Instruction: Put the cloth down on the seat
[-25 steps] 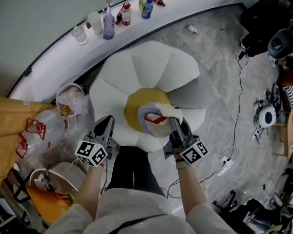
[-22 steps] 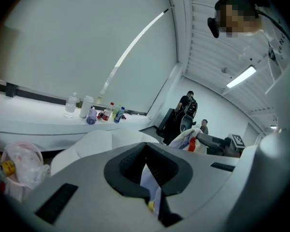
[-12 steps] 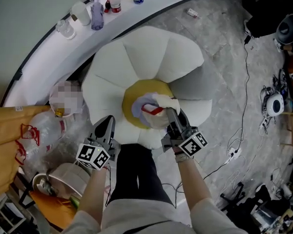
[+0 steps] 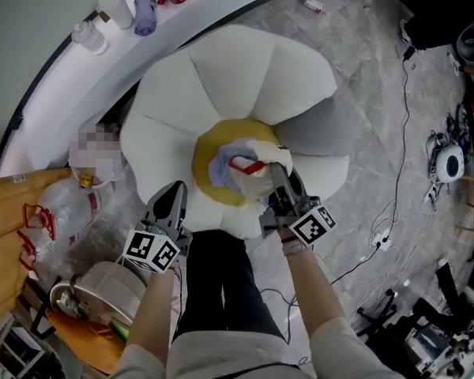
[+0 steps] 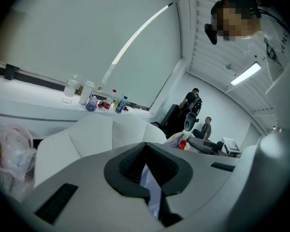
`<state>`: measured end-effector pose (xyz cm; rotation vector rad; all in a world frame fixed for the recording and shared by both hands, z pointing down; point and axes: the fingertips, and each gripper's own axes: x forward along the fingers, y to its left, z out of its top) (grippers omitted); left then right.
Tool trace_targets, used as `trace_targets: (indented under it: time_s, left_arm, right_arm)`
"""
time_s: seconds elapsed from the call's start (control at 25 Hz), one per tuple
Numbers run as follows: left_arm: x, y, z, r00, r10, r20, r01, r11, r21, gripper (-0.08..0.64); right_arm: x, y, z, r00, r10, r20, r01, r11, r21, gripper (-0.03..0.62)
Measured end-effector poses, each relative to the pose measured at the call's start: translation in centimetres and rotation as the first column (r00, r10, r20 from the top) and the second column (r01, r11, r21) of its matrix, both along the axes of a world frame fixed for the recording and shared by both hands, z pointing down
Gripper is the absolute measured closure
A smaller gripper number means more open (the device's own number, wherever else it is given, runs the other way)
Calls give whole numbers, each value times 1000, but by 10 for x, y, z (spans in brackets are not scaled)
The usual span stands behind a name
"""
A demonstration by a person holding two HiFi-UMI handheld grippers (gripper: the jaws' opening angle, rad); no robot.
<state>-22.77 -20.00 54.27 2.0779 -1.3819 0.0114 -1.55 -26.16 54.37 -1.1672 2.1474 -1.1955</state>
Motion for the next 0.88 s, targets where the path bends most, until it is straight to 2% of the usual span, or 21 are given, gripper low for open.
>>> trace_targets:
  time_s: [0.56, 0.76, 0.88]
  left_arm:
    - [-1, -36, 69, 999, 13, 44, -12, 1000, -5, 547]
    - [-3, -51, 87, 1000, -19, 24, 20, 1000, -13, 548]
    - [-1, -54, 101, 1000, -16, 25, 17, 1000, -25, 546]
  right_arm:
    - [-10, -19, 82, 1000, -20, -12, 19, 998, -67, 482]
    - [-9, -23, 110, 999, -40, -38, 36, 995, -94, 482]
    - [-5, -25, 127, 999, -13, -31, 9, 993, -120, 482]
